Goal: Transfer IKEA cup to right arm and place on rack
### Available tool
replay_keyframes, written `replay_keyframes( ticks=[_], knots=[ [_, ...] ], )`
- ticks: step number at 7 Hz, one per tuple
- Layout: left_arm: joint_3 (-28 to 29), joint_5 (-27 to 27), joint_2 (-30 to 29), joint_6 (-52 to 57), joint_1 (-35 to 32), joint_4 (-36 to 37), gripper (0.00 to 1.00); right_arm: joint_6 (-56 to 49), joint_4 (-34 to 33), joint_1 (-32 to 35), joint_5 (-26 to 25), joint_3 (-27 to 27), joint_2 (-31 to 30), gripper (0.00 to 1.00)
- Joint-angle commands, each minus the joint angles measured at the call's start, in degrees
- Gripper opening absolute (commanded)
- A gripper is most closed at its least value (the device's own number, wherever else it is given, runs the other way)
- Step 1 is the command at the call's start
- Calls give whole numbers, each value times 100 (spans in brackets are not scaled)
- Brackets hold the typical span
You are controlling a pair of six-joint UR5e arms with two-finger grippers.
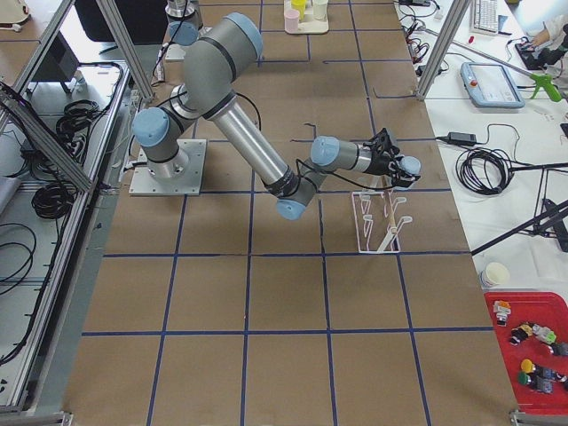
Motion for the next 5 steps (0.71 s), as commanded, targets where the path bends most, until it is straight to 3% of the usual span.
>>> replay_keyframes(
  ticks=[1,2,3,4,5],
  knots=[
    [-6,3,0,-7,0,0,99,0,4,-17,-2,143,3,32],
    [-6,3,0,-7,0,0,99,0,4,-26,-11,143,-6,32],
    [-15,11,0,-7,0,0,99,0,4,-26,-11,143,-6,46],
    [-6,12,-8,-7,0,0,99,35,4,-34,-11,143,-6,66],
    [-15,12,-9,-7,0,0,99,235,4,-35,-11,143,-6,95]
  ],
)
